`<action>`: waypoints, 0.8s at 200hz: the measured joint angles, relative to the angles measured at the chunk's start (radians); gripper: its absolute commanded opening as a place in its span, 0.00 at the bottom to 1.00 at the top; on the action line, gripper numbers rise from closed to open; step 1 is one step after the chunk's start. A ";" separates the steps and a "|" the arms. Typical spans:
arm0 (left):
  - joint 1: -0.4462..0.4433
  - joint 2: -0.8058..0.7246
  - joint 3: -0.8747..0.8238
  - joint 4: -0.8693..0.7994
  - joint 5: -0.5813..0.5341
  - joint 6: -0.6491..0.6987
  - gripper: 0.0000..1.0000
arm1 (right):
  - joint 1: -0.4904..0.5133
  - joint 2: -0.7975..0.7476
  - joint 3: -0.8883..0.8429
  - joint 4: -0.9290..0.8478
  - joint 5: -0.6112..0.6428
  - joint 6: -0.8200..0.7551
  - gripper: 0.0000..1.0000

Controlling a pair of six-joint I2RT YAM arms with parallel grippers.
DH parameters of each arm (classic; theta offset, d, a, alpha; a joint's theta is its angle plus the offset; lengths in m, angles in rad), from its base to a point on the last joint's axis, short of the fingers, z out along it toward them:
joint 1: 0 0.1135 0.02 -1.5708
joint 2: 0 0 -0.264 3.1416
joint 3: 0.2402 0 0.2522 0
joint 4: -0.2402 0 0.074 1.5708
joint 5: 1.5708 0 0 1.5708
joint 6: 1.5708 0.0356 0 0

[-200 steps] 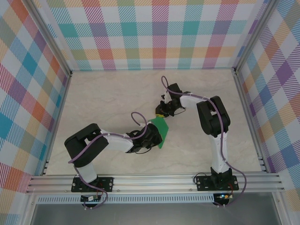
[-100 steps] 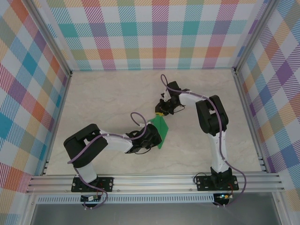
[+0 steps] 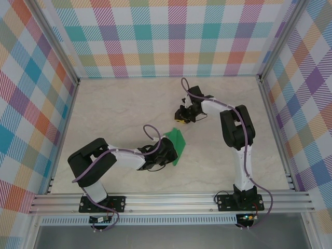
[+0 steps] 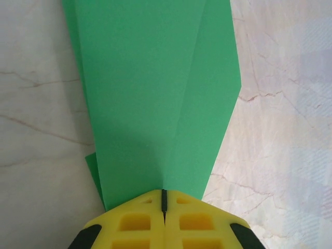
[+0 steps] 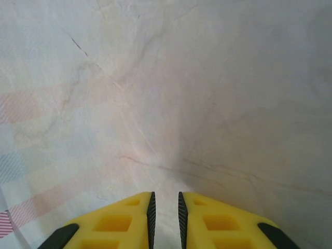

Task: Fold a paper plane with a square sheet of paper (pick it up from the middle)
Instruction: Fourth fold the wing at the center of the table.

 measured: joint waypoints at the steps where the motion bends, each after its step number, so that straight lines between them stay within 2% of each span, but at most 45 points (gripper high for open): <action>1: 0.000 -0.001 0.000 -0.002 0.000 0.001 0.02 | 0.000 -0.005 -0.003 0.000 0.001 0.000 0.26; 19: 0.000 -0.028 0.005 -0.066 0.000 0.026 0.06 | -0.011 -0.113 -0.095 0.005 0.018 -0.013 0.30; 41: -0.001 -0.071 0.026 -0.158 -0.006 0.061 0.16 | -0.015 -0.259 -0.233 0.031 0.021 -0.012 0.35; 70: 0.005 -0.166 0.053 -0.247 -0.044 0.094 0.24 | -0.012 -0.381 -0.423 0.087 -0.006 0.002 0.40; 110: 0.090 -0.229 0.060 -0.315 -0.052 0.145 0.28 | -0.006 -0.425 -0.621 0.160 -0.060 0.044 0.44; 133: 0.137 -0.214 0.077 -0.351 -0.040 0.176 0.28 | 0.007 -0.426 -0.660 0.190 -0.073 0.061 0.46; 160: 0.151 -0.180 0.125 -0.368 -0.023 0.202 0.28 | 0.029 -0.426 -0.665 0.228 -0.085 0.078 0.47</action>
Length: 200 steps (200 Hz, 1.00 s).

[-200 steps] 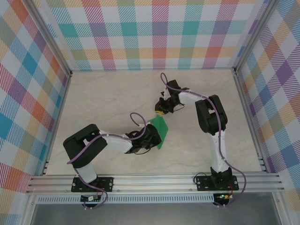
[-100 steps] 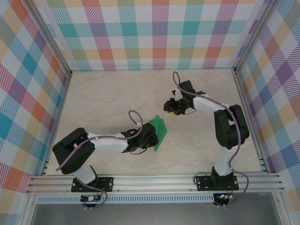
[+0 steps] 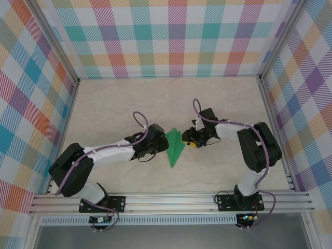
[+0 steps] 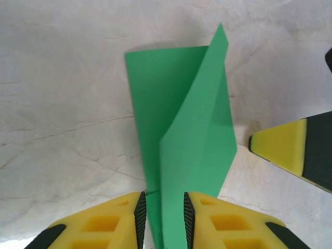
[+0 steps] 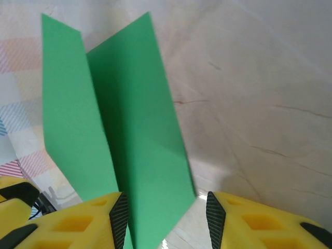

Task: Fold a paper plane with a square sheet of paper (pick it up from the middle)
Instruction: Fourth fold the wing at the center of the table, then turn over the paper at the center of the table.

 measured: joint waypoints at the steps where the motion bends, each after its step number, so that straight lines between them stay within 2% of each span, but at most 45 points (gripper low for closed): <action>1: 0.000 0.001 0.001 0.000 0.000 0.000 0.28 | 0.001 0.000 0.000 0.003 0.000 0.000 0.47; 96: 0.027 0.105 0.050 -0.003 0.038 0.033 0.28 | 0.039 0.001 -0.008 0.050 0.014 0.034 0.48; 200: 0.031 0.170 0.086 -0.005 0.045 0.043 0.31 | 0.044 -0.022 0.002 -0.026 0.132 0.019 0.51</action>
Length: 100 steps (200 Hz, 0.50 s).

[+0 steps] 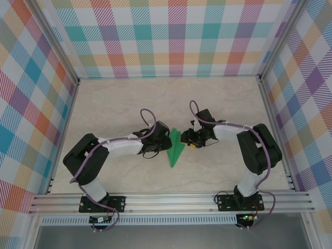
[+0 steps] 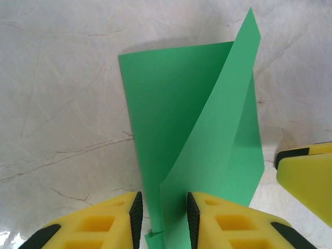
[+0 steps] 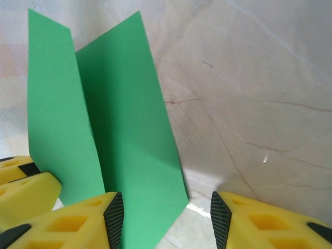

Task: Fold a paper plane with a square sheet of paper (pick it up from the middle)
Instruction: Turn over the paper at the center of the table.

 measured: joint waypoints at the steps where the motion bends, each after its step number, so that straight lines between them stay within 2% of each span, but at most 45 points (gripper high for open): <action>1: 0.000 0.000 0.000 0.000 0.000 0.000 0.31 | 0.000 0.000 0.000 -0.001 0.001 0.000 0.51; 100: 0.007 0.048 0.004 0.000 0.005 0.002 0.31 | -0.006 0.017 0.012 -0.007 -0.015 0.000 0.49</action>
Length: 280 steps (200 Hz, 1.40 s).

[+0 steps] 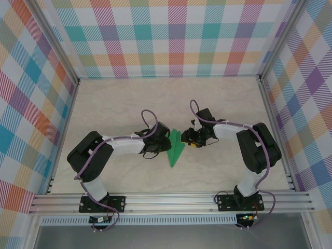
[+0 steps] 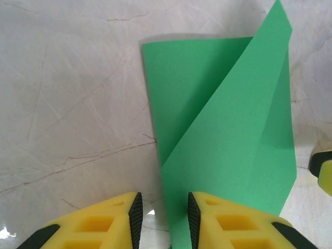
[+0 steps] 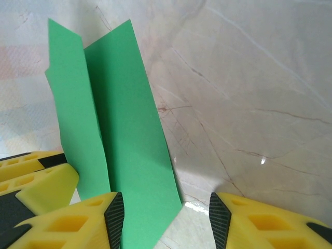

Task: Fold a paper plane with a square sheet of paper (pick it up from the middle)
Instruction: Turn over the paper at the center of the table.

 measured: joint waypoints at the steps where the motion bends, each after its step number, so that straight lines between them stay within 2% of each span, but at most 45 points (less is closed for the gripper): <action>1: 0.000 0.000 0.000 0.000 0.000 0.000 0.32 | 0.000 0.000 0.000 0.000 0.000 0.000 0.50; 166: 0.002 0.008 0.009 -0.019 0.002 0.000 0.26 | 0.047 0.016 -0.010 0.101 -0.090 0.063 0.48; 214: 0.004 0.008 0.009 -0.021 0.003 -0.002 0.24 | 0.071 0.020 -0.034 0.185 -0.109 0.108 0.44; 230: 0.004 0.008 0.009 -0.021 0.003 -0.005 0.24 | 0.080 0.029 -0.034 0.208 -0.114 0.114 0.39; 258: 0.004 0.008 0.008 -0.021 0.003 -0.005 0.23 | 0.099 0.050 -0.034 0.232 -0.116 0.129 0.37; 280: 0.006 0.008 0.007 -0.021 0.003 -0.005 0.23 | 0.113 0.066 -0.034 0.245 -0.116 0.132 0.31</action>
